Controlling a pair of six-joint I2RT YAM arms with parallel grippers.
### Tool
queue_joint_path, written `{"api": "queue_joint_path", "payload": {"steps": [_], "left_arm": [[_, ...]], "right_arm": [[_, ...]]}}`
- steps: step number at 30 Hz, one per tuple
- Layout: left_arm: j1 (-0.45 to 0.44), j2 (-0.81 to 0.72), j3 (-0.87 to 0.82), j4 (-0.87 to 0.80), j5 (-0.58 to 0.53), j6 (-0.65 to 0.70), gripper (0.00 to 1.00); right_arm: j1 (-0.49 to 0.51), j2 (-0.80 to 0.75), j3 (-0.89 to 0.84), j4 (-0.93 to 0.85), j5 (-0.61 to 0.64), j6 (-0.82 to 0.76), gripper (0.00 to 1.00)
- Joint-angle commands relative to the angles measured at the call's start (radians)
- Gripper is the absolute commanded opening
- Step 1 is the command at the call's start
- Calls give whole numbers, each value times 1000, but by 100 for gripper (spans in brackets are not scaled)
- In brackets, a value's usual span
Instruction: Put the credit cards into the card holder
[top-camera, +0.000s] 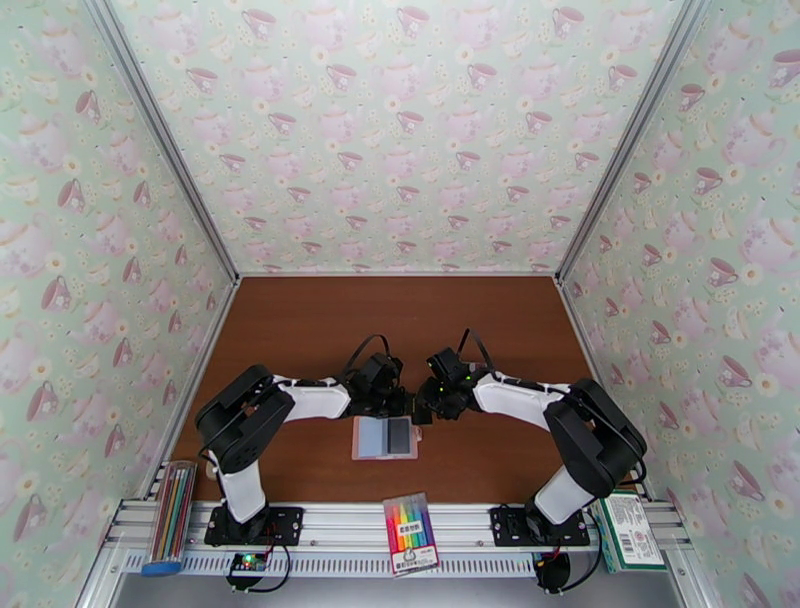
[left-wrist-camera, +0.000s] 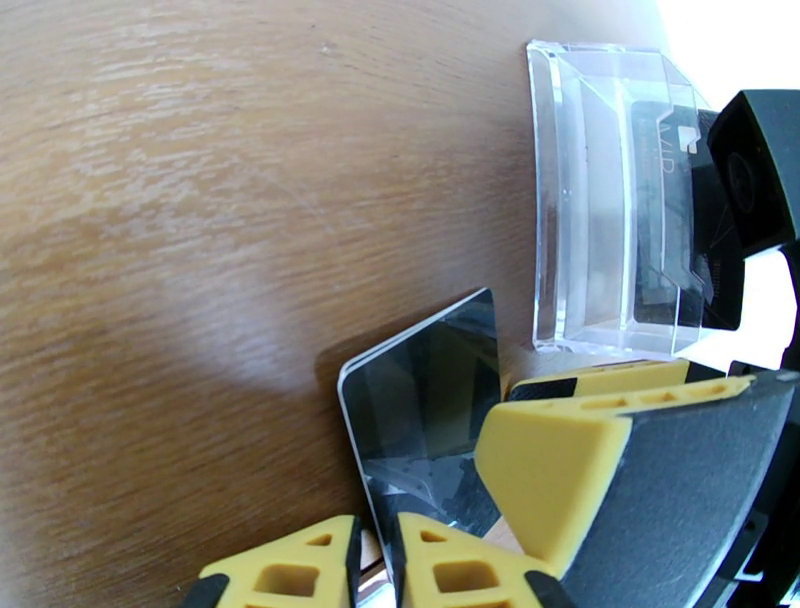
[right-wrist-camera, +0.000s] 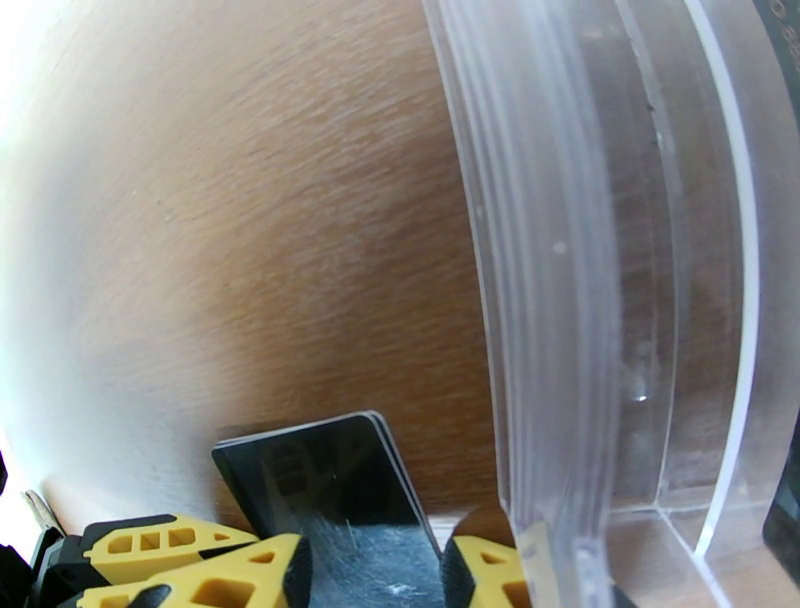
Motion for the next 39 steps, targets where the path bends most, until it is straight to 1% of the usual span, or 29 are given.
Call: {"api": "queue_joint_path", "payload": {"steps": [1, 4, 13, 20, 24, 39], "left_arm": [[-18, 46, 20, 4, 25, 21, 19], [-19, 47, 20, 2, 24, 22, 18], [-20, 48, 18, 0, 23, 22, 18], [-21, 46, 21, -5, 20, 21, 18], [-23, 49, 24, -6, 20, 22, 18], [-25, 53, 31, -14, 18, 26, 17]], "right_arm": [[-3, 14, -30, -21, 18, -15, 39], [-3, 30, -29, -17, 5, -16, 38], [-2, -37, -31, -59, 27, -27, 39], [-2, -55, -33, -80, 33, -39, 39], [-3, -35, -33, -68, 25, -41, 38], [10, 28, -15, 1, -66, -38, 35]]}}
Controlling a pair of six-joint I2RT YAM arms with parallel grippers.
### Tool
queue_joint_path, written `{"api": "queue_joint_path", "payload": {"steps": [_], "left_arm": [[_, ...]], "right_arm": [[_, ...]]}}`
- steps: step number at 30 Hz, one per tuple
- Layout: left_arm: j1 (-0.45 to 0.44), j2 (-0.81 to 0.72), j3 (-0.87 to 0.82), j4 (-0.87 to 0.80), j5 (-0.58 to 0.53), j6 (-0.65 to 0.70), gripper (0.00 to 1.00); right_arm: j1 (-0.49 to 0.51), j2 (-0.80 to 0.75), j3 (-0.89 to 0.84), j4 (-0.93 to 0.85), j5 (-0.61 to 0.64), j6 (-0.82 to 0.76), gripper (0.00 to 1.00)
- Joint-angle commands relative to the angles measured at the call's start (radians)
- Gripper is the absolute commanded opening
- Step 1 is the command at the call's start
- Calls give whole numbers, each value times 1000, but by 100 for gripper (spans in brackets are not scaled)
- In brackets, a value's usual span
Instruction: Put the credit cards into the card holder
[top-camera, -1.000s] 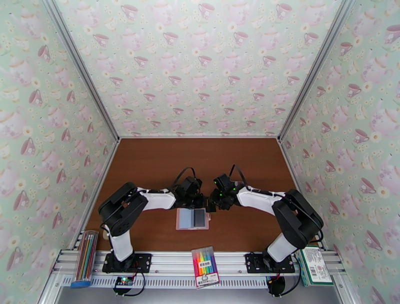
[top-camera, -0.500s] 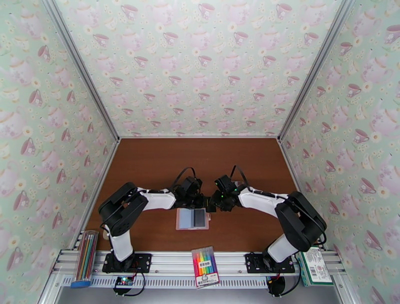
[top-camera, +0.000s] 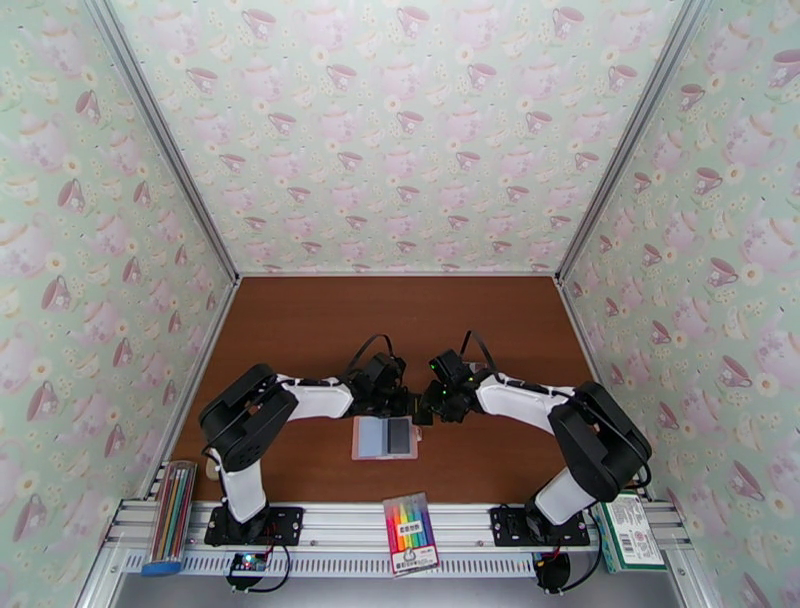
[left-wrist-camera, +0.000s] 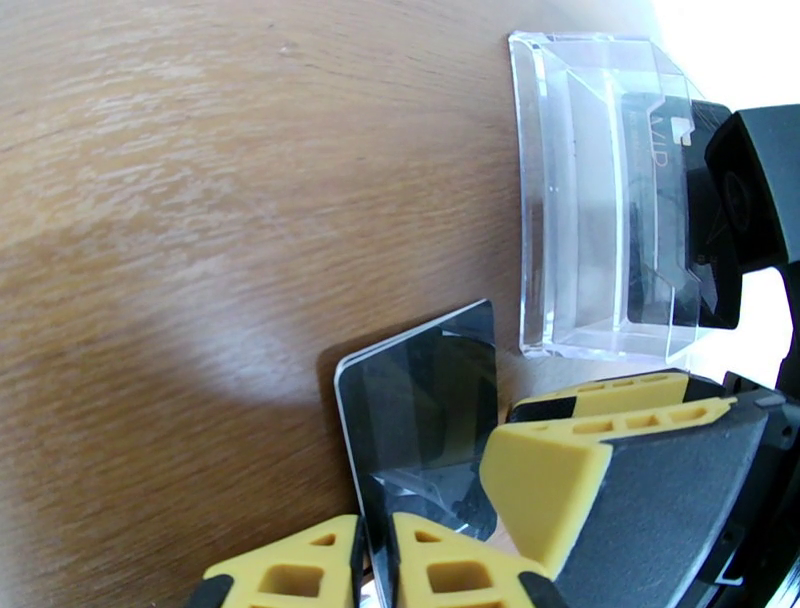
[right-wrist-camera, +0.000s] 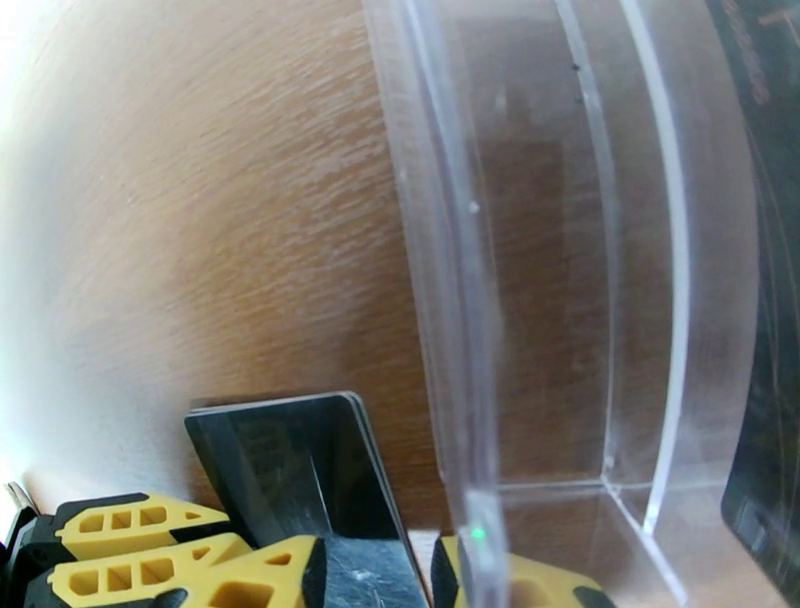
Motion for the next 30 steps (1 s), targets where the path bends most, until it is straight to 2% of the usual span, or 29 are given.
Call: {"api": "queue_joint_path", "payload": {"steps": [1, 16, 30], "left_arm": [[-18, 33, 13, -20, 15, 21, 17], [-19, 38, 19, -23, 20, 21, 17], [-19, 26, 12, -16, 23, 21, 17]], "right_arm": [[12, 52, 6, 39, -69, -15, 35], [15, 35, 5, 101, -137, -4, 35], [13, -39, -12, 134, -142, 19, 34]]}}
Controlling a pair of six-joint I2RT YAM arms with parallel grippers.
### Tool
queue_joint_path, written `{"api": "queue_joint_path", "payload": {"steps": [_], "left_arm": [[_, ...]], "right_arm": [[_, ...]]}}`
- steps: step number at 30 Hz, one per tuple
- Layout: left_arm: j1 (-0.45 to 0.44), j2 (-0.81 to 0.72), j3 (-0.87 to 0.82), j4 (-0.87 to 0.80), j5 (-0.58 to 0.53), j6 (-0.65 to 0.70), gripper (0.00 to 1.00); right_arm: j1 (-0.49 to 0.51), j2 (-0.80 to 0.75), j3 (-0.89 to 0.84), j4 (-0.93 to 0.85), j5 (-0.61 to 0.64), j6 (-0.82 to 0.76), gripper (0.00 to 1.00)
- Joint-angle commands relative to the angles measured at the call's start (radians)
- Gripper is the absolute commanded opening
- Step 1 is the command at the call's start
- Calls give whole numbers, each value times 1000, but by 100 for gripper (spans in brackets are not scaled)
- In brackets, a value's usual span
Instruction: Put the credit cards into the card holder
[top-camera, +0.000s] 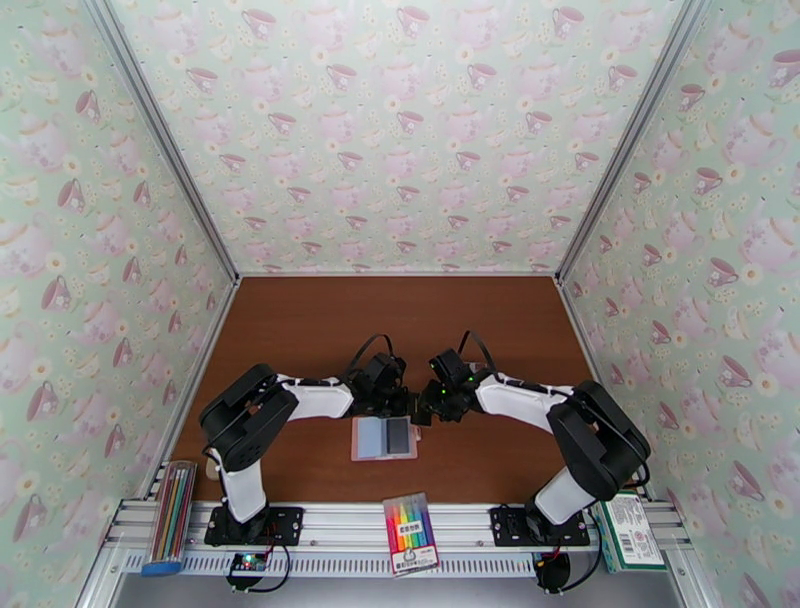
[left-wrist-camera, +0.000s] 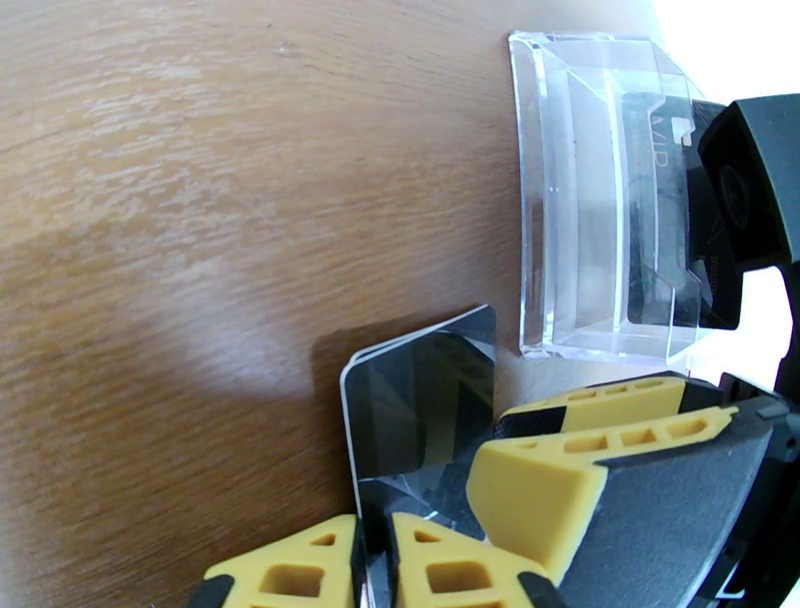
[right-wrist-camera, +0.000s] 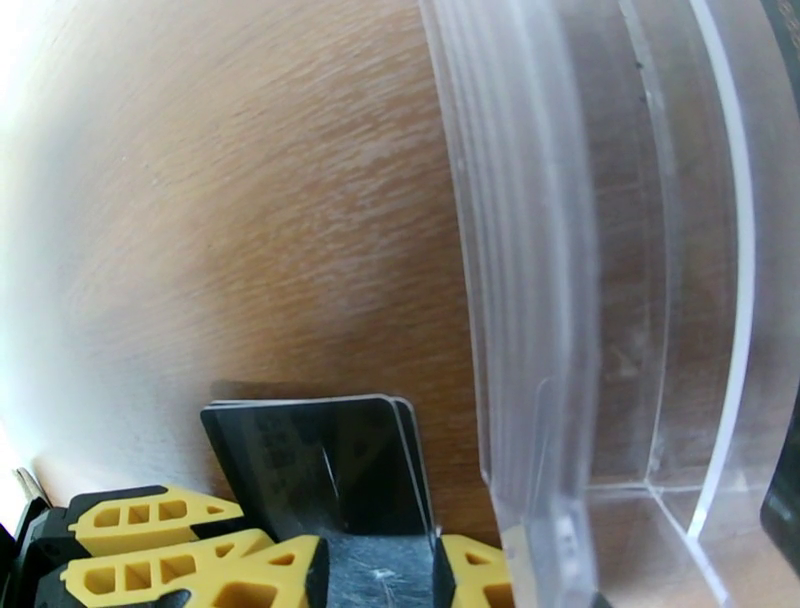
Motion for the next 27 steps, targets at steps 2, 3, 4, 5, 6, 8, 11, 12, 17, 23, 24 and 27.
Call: {"api": "queue_joint_path", "payload": {"steps": [2, 3, 4, 5, 6, 8, 11, 12, 17, 23, 24, 27], "left_arm": [[-19, 26, 12, -14, 22, 22, 17], [-19, 25, 10, -13, 22, 22, 17], [-19, 26, 11, -13, 23, 23, 17], [-19, 24, 10, -13, 22, 22, 17], [-19, 24, 11, -13, 23, 22, 17], [-20, 23, 8, -11, 22, 20, 17], [-21, 23, 7, -10, 23, 20, 17], [-21, 22, 9, -10, 22, 20, 17], [-20, 19, 5, -11, 21, 21, 17], [-23, 15, 5, -11, 21, 21, 17], [-23, 15, 5, -11, 21, 21, 17], [-25, 16, 6, -13, 21, 20, 17]], "right_arm": [[13, -47, -10, 110, -99, 26, 34], [13, -53, -14, 112, -99, 29, 34], [13, -60, -16, 116, -99, 30, 34], [12, -65, -20, 123, -102, 34, 34], [11, -73, -25, 130, -105, 38, 34], [7, -86, -38, 149, -111, 47, 34], [0, -102, -51, 166, -116, 52, 34], [-3, -104, -55, 170, -116, 53, 34], [-11, -124, -55, 108, -56, 32, 34], [-21, -107, -89, 87, -41, 32, 39], [-21, -99, -91, 88, -39, 32, 40], [-20, -65, -96, 96, -41, 33, 41]]}}
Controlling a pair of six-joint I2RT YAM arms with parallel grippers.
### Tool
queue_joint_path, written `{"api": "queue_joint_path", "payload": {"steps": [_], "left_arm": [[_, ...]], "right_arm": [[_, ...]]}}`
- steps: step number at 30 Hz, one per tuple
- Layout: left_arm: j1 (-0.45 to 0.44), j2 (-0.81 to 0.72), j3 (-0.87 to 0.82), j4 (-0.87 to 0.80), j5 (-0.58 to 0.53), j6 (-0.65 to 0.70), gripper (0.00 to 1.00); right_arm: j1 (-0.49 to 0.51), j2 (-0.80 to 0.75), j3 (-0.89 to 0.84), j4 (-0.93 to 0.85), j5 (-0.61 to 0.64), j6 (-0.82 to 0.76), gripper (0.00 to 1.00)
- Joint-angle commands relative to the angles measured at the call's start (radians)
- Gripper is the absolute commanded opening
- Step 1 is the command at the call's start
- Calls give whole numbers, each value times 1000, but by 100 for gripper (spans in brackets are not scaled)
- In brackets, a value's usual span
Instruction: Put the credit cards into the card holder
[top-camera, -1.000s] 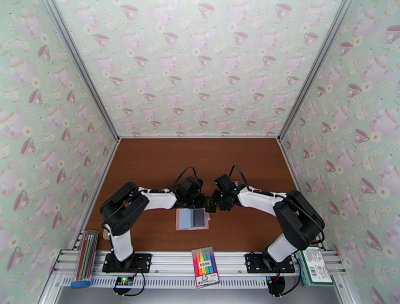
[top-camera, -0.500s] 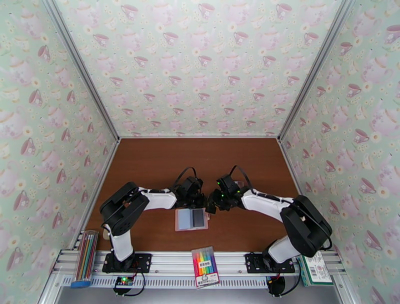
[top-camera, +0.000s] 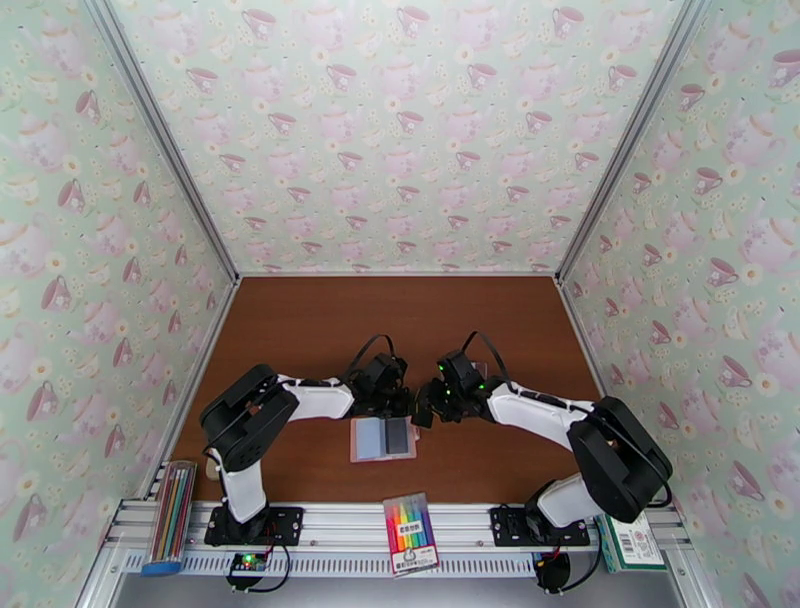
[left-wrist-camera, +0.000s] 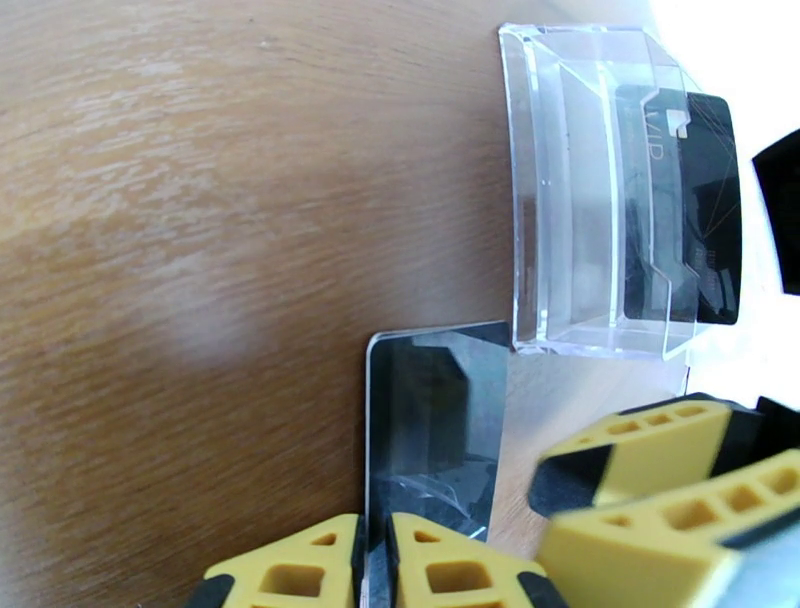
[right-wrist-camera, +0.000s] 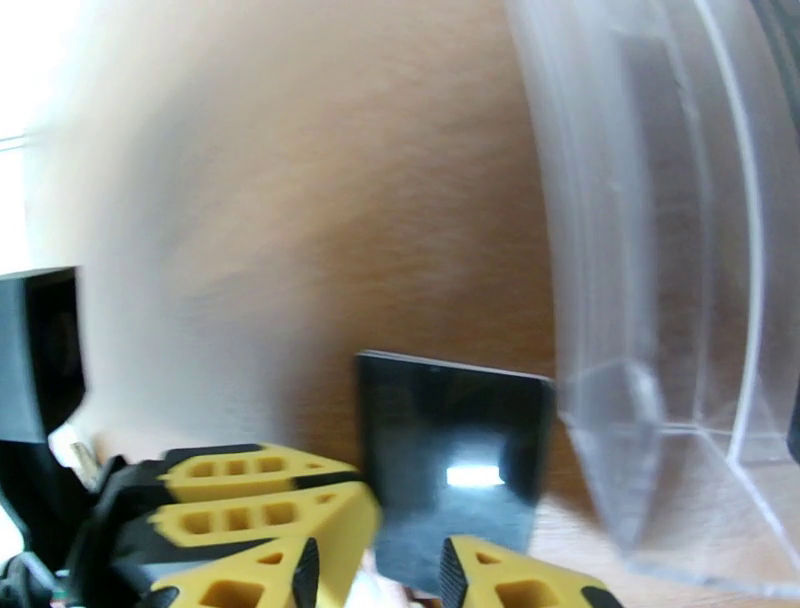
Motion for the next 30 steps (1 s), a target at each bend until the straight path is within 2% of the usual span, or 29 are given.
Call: {"api": "queue_joint_path", "payload": {"steps": [1, 11, 30], "left_arm": [[-16, 16, 6, -17, 20, 21, 17], [-16, 21, 11, -20, 20, 21, 16], [-18, 21, 11, -24, 16, 22, 15]], "right_arm": [[-6, 39, -13, -4, 16, -3, 41], [-7, 54, -2, -29, 41, -19, 46], [-10, -24, 11, -63, 44, -51, 49]]}}
